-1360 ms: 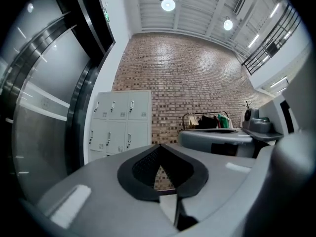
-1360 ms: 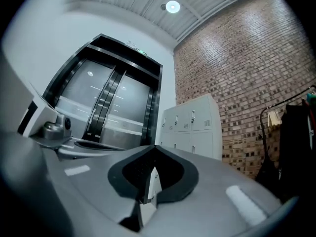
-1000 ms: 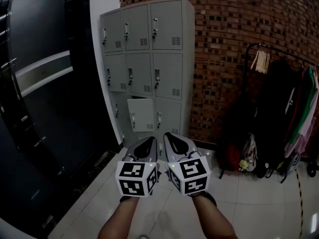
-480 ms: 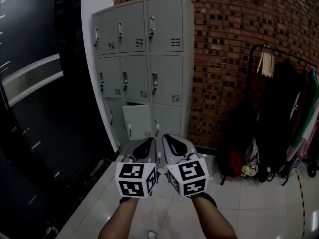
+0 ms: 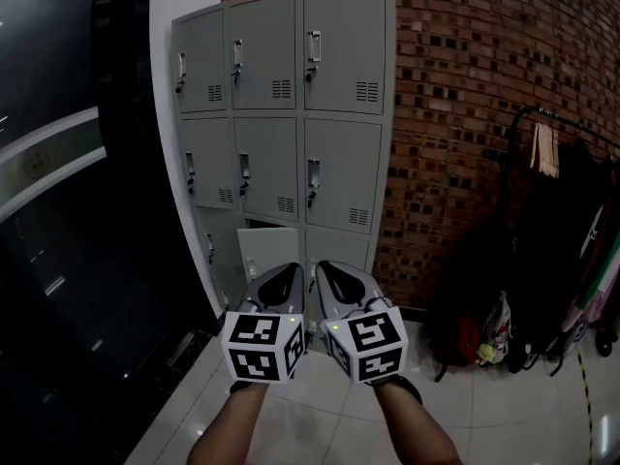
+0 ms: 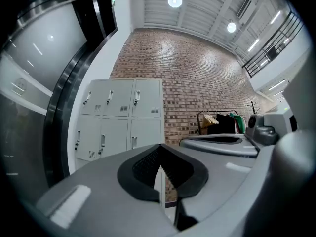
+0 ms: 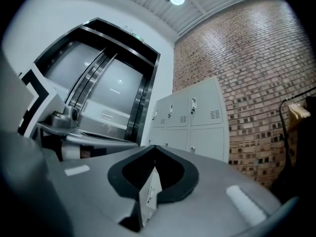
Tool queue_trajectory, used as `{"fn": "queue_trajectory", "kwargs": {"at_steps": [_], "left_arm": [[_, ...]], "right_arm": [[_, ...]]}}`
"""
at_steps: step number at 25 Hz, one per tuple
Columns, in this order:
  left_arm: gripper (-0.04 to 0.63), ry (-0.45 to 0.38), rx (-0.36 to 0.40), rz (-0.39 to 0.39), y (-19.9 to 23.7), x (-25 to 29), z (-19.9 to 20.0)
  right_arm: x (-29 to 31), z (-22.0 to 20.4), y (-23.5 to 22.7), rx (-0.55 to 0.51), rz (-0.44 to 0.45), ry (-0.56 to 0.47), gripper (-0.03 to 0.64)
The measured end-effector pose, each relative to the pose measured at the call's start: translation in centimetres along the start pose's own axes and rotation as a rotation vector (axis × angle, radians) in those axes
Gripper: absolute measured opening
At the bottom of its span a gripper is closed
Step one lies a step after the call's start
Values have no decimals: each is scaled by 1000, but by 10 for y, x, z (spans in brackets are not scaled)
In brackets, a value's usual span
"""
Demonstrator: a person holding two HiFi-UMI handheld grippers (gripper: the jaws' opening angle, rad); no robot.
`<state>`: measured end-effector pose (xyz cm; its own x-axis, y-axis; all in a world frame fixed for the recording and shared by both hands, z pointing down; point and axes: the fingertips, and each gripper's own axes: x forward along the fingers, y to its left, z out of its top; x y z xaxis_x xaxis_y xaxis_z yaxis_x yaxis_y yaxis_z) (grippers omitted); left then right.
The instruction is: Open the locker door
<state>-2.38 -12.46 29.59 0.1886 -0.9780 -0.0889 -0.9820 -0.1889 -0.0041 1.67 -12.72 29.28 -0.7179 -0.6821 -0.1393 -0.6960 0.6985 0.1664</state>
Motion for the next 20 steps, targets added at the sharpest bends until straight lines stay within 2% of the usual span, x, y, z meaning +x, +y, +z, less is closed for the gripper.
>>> {"fn": "queue_trajectory", "kwargs": {"at_steps": [6,11,16,20], "left_arm": [[5,-12,9,-41,46,42,12],[6,-50,52,-83,66,77,41],[5,-113,2,-102,83,122,68],[6,-159,28,-96,92,166,98]], "right_arm": [[69,12,-13,-24,8,-37,-2],[108,37,-36,37,47,-111,-2],[152,61,-66,-10,52,-156,-2],[187,83,-97,-44,63,-195,-2]]}}
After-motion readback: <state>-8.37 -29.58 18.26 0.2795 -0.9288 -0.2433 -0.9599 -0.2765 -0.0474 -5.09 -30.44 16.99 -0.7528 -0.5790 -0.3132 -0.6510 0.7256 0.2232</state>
